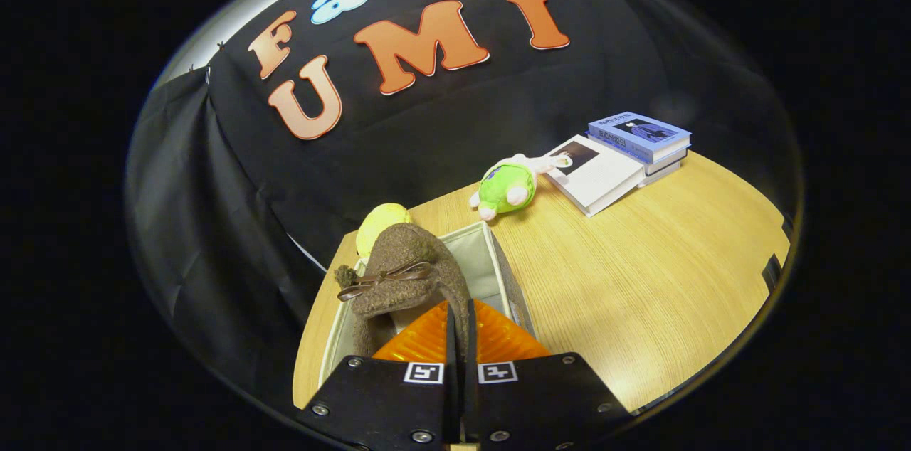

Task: Open the storage box then place both shoes into the box .Put the left shoe in first, then the right shoe, with the right side of both shoes facing outward in a uniform manner.

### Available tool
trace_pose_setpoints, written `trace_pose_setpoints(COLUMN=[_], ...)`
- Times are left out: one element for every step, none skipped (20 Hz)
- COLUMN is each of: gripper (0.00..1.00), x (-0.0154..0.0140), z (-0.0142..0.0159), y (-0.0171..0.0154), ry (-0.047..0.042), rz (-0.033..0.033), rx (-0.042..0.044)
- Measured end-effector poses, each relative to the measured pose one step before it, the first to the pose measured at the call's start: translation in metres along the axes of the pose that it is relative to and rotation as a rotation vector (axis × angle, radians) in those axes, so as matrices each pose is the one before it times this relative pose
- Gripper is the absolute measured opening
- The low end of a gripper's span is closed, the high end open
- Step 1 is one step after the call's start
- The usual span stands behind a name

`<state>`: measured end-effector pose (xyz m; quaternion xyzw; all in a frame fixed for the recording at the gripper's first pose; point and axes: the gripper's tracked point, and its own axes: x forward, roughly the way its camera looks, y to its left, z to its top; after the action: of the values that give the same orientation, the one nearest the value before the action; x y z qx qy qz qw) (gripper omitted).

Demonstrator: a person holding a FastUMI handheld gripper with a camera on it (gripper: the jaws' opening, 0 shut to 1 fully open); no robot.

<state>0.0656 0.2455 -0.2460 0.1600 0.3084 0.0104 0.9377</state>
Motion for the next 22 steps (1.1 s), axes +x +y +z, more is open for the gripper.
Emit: trace_pose_setpoints(gripper=[0.04, 0.09, 0.16, 0.32, 0.41, 0.59, 0.76, 0.90, 0.94, 0.98, 0.99, 0.99, 0.99, 0.98, 0.98, 0.99, 0.99, 0.99, 0.99, 0.99, 0.99, 0.99], x=[-0.00118, -0.00083, -0.00343, -0.00738, -0.00783, -0.00351, -0.00530, -0.00328, -0.00381, -0.00329, -0.00428, -0.00280, -0.00324, -0.00271, -0.00346, -0.00554, -0.00320, -0.00459, -0.00489, -0.00460, -0.00538, -0.00465], z=[0.00030, 0.00432, 0.00689, 0.00896, 0.00859, 0.00711, 0.00677, 0.00599, 0.00463, 0.00564, 0.00679, 0.00608, 0.00609, 0.00545, 0.00620, 0.00759, 0.00697, 0.00643, 0.00684, 0.00654, 0.00680, 0.00688], y=[-0.00015, 0.00491, 0.00117, -0.00009, 0.00053, 0.00084, 0.00001, -0.00126, -0.00044, -0.00386, -0.00503, -0.00663, -0.00578, -0.00644, -0.00814, -0.01050, -0.01144, -0.00855, -0.00795, -0.01158, -0.01384, -0.01529], ry=[-0.00464, -0.01403, -0.02058, -0.02173, -0.02186, -0.01868, -0.01868, -0.01365, -0.00798, -0.01064, -0.01416, -0.01211, -0.01101, -0.00976, -0.00739, -0.01338, -0.01365, -0.01265, -0.01588, -0.01638, -0.01786, -0.02017], rz=[-0.00259, 0.00791, 0.00053, -0.00160, 0.00185, 0.00059, 0.00210, 0.00383, 0.00531, -0.00136, -0.00692, -0.00503, 0.00086, 0.00221, 0.00081, -0.00743, -0.00773, 0.00320, 0.00876, 0.00181, -0.00548, -0.01303], rx=[-0.00340, 0.00268, -0.00432, -0.01753, -0.02378, -0.02039, -0.01541, -0.01215, -0.01259, -0.01643, -0.01732, -0.01729, -0.01445, -0.01037, -0.01016, -0.01181, -0.01205, -0.00556, -0.00332, -0.00654, -0.01315, -0.01376])
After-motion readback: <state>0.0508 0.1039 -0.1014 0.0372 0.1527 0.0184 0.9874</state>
